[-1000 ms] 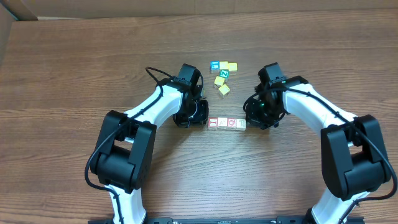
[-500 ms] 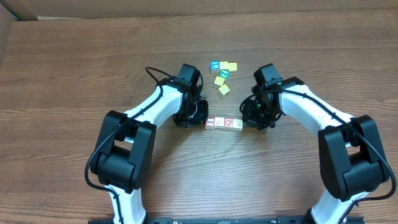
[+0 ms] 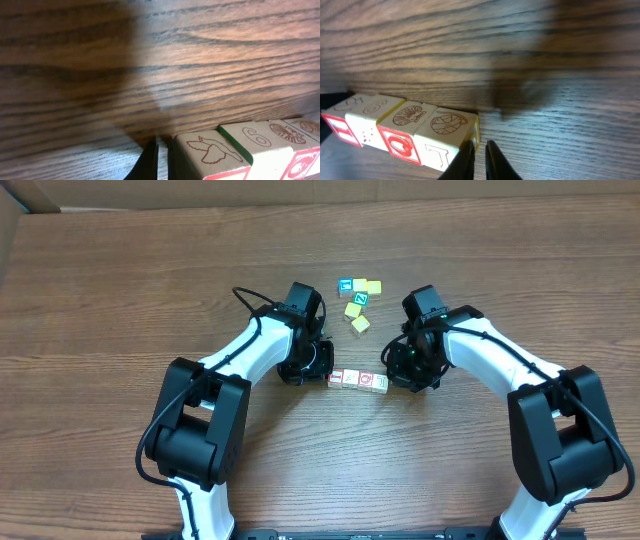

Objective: Flip 4 blocks
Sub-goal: 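Squeeze the four-block row between both grippers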

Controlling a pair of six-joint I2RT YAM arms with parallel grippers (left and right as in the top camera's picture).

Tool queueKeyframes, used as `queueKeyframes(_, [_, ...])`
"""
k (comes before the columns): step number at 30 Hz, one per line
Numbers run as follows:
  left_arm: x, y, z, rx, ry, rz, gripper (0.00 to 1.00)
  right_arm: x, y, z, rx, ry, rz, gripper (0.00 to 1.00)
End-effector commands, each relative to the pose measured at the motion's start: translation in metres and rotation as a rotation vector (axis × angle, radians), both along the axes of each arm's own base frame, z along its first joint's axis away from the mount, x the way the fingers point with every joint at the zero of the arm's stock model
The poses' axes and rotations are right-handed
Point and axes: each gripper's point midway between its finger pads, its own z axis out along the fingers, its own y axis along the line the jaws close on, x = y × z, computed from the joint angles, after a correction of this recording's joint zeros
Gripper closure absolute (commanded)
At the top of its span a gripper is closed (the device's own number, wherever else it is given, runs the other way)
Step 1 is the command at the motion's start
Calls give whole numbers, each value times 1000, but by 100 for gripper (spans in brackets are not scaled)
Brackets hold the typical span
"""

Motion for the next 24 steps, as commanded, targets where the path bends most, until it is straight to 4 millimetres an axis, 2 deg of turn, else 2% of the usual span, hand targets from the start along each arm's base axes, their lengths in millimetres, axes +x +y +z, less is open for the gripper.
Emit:
queueKeyframes(1, [-16, 2, -15, 26, 70, -22, 96, -9, 21, 5, 47, 2, 47, 94])
queueKeyframes(8, [-24, 5, -16, 39, 100, -32, 96, -19, 32, 4, 43, 11, 86, 95])
queueKeyframes(19, [-40, 20, -17, 114, 162, -37, 96, -32, 29, 4, 22, 59, 93, 95])
queueKeyframes(24, [-36, 23, -18, 132, 141, -37, 96, -37, 26, 3, 9, 96, 53, 95])
